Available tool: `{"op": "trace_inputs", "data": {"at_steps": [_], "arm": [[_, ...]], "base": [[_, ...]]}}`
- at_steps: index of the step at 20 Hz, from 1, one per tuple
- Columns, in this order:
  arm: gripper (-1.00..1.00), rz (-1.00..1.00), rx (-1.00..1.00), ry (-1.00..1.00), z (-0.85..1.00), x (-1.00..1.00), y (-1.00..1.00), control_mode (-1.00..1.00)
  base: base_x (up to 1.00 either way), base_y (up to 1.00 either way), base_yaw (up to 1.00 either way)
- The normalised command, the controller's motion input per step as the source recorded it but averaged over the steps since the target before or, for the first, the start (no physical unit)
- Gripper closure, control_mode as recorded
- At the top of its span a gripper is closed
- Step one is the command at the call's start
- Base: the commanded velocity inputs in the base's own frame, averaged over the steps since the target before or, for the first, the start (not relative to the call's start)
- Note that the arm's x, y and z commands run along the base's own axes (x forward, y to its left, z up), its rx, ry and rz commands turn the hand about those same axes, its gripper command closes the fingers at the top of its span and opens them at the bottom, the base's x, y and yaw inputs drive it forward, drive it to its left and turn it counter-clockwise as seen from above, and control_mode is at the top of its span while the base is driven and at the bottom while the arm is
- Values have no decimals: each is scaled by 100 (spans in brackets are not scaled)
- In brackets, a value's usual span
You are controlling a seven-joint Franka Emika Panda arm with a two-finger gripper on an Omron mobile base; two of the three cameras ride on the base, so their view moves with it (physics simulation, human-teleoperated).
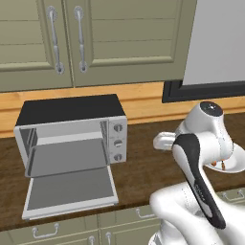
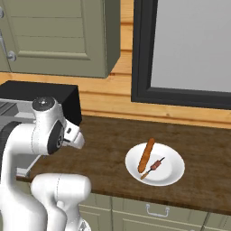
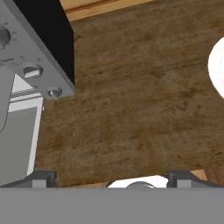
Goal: Pick up the kebab skewer and baguette bread, and place them inside the toaster oven. Close the toaster oven door and start by setting the timer.
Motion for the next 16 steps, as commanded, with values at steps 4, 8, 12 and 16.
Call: {"op": "trace_inputs", "data": {"at_steps": [4, 8, 12, 16], "arm": [[-100, 0, 0, 8, 0, -4, -92, -100], [-100, 0, 0, 5, 0, 0, -94, -100], [-100, 1, 0, 8, 0, 0, -92, -100], [-100, 4, 0, 4, -2, 3, -90, -100]], "base": [[0, 0, 0], [0, 0, 0], [0, 0, 0], [0, 0, 0]]}}
